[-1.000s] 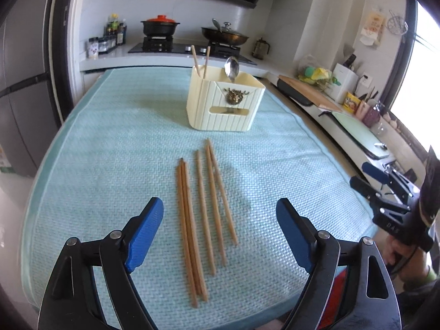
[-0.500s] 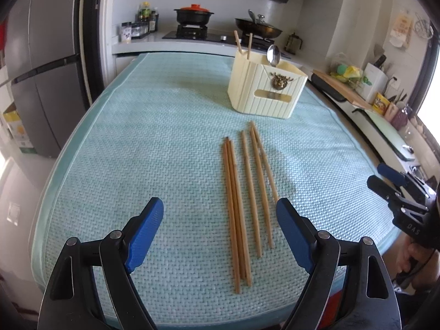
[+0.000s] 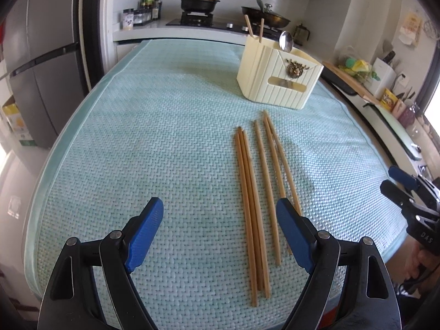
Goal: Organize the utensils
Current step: 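Open both tools and withdraw them from the box back over the chopsticks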
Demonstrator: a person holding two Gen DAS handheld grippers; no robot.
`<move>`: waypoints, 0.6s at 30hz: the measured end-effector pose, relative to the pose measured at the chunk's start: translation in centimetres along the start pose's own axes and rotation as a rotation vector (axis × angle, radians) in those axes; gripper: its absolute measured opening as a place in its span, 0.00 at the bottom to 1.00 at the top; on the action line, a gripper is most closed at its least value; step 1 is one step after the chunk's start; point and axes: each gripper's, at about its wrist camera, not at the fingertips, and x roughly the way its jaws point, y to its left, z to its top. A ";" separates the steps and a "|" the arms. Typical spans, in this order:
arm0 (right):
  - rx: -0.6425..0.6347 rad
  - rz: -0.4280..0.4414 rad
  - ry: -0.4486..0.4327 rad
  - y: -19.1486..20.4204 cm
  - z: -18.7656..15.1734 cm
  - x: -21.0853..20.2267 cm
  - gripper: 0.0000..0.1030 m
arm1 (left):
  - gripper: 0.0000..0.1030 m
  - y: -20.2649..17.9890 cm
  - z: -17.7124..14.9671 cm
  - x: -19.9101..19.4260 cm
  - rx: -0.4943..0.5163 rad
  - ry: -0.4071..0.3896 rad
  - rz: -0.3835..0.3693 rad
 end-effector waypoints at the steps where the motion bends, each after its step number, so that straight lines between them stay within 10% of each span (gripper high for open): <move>1: -0.002 0.002 0.003 0.1 -0.1 0.1 0.57 | 0.83 0.0 0.1 0.4 0.008 0.005 -0.001; 18: -0.014 0.019 0.021 0.6 -0.4 0.1 0.57 | 0.83 -0.3 3.6 7.2 0.122 0.088 0.041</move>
